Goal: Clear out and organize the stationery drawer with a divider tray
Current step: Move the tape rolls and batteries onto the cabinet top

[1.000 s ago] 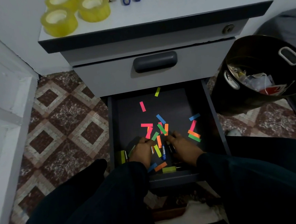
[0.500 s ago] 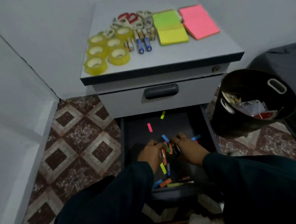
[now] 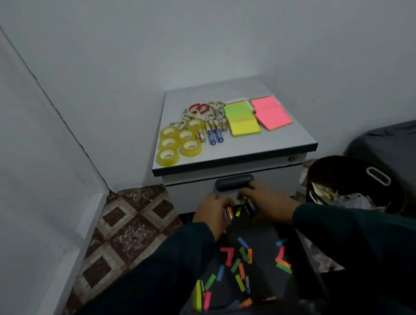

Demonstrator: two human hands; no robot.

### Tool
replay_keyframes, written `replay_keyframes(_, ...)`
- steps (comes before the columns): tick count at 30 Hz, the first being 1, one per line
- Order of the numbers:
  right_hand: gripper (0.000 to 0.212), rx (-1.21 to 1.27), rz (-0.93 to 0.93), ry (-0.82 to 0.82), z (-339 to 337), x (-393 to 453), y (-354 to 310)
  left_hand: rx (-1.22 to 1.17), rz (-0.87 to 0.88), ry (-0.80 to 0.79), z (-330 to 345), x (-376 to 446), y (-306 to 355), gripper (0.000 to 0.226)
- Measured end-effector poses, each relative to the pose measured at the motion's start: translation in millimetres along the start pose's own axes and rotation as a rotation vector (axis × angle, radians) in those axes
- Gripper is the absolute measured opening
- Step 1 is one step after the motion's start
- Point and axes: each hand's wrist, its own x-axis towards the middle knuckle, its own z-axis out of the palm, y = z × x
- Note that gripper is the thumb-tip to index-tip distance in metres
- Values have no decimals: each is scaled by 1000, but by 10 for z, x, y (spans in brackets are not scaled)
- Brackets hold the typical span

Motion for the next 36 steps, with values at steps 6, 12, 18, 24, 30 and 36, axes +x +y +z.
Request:
replay_keyframes(6, 61, -9, 7, 49, -517, 112, -36, 75, 10, 57, -439, 212, 131, 38)
replay_keyframes(12, 60, 19, 18, 119, -966, 440, 7, 120, 24, 110, -890, 564, 159, 42)
replay_keyframes(18, 61, 97, 73, 182, -1246, 958, 108, 138, -43, 99, -1188, 1086, 63, 43)
replay_keyframes(24, 57, 157, 95, 218, -1323, 1444, 194, 135, -53, 130, -1276, 1535, -24, 45)
replay_keyframes(30, 54, 147, 151, 258, -1287, 1731, 312, 113, -95, 158, -1188, 1796, -141, 45)
replay_keyframes(36, 61, 180, 178, 314, -1199, 1746, 379, 85, -118, 173, -1108, 1821, -172, 49)
